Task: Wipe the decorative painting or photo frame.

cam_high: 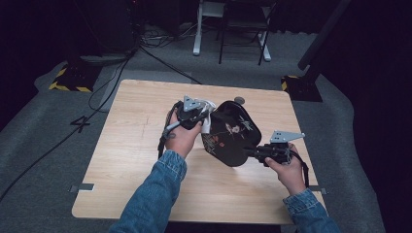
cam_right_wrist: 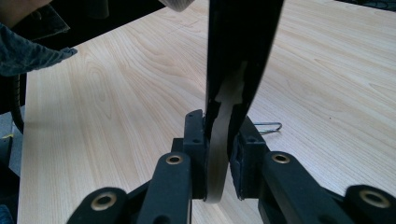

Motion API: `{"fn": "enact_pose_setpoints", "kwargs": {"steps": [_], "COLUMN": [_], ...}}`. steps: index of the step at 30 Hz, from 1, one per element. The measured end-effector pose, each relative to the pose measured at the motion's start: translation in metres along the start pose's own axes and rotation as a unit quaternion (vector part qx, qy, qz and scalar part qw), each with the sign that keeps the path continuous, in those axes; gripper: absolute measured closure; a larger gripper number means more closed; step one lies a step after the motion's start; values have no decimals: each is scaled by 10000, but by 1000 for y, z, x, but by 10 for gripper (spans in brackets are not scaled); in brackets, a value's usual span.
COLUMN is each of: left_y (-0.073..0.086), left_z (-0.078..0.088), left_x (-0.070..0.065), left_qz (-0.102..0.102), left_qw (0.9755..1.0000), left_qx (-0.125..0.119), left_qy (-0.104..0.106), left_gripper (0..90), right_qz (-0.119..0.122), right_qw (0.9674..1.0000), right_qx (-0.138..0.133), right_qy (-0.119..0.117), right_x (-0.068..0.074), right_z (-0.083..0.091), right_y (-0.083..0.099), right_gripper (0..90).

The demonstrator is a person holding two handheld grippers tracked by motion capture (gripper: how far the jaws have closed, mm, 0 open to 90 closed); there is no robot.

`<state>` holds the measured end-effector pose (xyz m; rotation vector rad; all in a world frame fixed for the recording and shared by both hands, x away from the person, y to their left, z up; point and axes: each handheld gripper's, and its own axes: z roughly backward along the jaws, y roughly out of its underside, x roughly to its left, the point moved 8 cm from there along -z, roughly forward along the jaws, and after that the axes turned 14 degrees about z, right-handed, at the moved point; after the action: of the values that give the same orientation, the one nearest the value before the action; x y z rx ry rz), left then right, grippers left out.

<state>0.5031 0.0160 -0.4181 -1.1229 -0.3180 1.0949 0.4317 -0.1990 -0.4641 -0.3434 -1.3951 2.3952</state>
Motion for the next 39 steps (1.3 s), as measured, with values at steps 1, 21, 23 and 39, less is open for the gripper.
{"fn": "enact_pose_setpoints", "kwargs": {"steps": [1,21,23,39], "left_y": [2,35,37,55], "left_z": [0,-4,-5,-18], "left_x": [1,19,20,29], "left_qz": [46,167,138,274], "left_qw": [10000,9985,9984,9949], "left_qx": [-15,508,532,952], "left_qy": [9,-122,-127,-191], "left_gripper": [800,799,798,796], "right_qz": [-3,-28,-27,6], "right_qw": [10000,10000,10000,10000], "right_qx": [-2,-41,-40,-60], "right_qy": [-2,9,11,-16], "right_x": [0,0,0,-3], "right_z": [0,-1,-1,0], "right_y": [0,-1,-1,0], "right_gripper": [788,787,787,783]}}
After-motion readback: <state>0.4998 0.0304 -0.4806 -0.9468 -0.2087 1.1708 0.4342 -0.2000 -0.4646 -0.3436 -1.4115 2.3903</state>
